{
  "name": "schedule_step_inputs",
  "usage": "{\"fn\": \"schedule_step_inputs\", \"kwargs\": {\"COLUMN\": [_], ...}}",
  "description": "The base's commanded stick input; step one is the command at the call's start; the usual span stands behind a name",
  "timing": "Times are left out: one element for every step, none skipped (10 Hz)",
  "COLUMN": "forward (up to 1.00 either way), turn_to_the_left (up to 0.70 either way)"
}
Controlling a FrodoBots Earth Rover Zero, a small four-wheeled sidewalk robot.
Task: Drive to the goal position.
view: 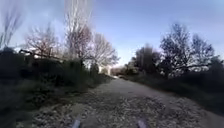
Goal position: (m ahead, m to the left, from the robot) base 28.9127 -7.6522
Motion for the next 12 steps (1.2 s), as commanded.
{"fn": "schedule_step_inputs", "kwargs": {"forward": [0.7, 0.7, 0.7, 0.7, 0.7, 0.7, 0.7, 0.7, 0.7, 0.7, 0.7, 0.7], "turn_to_the_left": [0.0, 0.0, 0.0, 0.0, 0.0, 0.0, 0.0, 0.0, 0.0, 0.0, 0.0, -0.04]}}
